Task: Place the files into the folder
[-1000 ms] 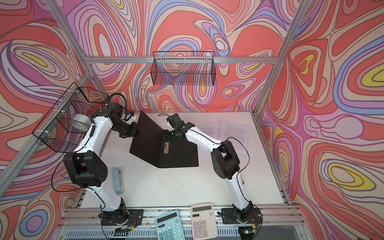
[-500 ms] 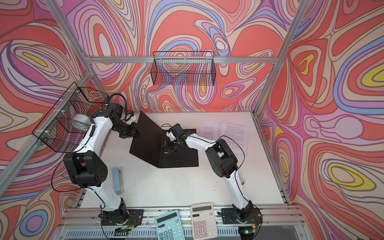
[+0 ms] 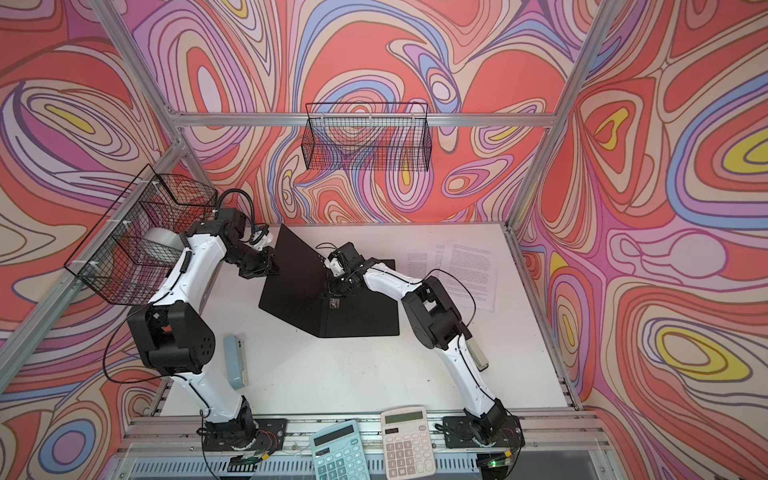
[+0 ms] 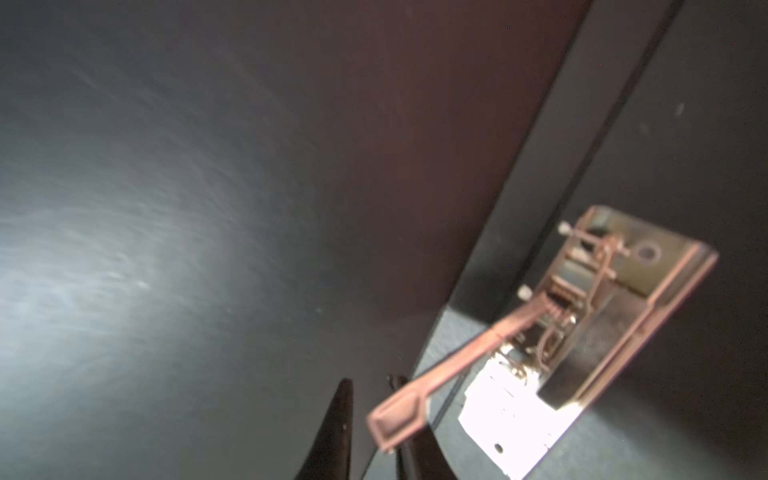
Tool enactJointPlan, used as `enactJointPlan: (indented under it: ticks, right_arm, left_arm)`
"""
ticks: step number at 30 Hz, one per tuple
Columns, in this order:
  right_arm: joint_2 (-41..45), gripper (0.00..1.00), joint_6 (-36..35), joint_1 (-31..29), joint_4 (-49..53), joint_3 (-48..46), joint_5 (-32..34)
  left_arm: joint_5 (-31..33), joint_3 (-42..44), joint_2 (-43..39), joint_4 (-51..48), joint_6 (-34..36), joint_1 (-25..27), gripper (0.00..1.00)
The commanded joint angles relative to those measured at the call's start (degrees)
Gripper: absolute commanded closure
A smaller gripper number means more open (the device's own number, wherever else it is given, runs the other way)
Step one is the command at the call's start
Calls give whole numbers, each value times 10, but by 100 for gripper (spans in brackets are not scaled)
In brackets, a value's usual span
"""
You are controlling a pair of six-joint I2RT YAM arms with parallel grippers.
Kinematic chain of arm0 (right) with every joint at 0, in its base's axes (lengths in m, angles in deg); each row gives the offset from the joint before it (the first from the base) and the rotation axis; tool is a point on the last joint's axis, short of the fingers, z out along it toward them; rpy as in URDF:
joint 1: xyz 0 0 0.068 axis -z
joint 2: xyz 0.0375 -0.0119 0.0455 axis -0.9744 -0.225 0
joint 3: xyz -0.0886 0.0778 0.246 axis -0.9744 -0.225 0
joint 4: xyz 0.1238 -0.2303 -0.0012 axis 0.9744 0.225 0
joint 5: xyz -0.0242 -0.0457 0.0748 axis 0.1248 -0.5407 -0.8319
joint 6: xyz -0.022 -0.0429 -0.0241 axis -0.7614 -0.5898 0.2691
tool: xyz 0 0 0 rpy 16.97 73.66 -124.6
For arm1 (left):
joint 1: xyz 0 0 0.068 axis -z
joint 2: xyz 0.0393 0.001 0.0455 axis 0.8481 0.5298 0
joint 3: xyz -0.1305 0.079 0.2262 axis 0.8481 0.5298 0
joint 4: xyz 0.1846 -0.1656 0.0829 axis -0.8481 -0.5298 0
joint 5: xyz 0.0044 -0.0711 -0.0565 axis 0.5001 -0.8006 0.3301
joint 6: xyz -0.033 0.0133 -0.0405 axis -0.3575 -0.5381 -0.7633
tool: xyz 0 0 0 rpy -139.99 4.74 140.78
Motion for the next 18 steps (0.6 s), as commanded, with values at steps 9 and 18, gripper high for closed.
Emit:
enactJointPlan:
  ticks: [9, 18]
  right_arm:
    - [-68, 78, -43, 38, 50, 106, -14]
    - [-110, 74, -37, 53, 62, 181, -35]
  left_arm:
    - [7, 21, -7, -16, 4, 0, 100]
    - [16, 25, -11, -16, 5, 0, 100]
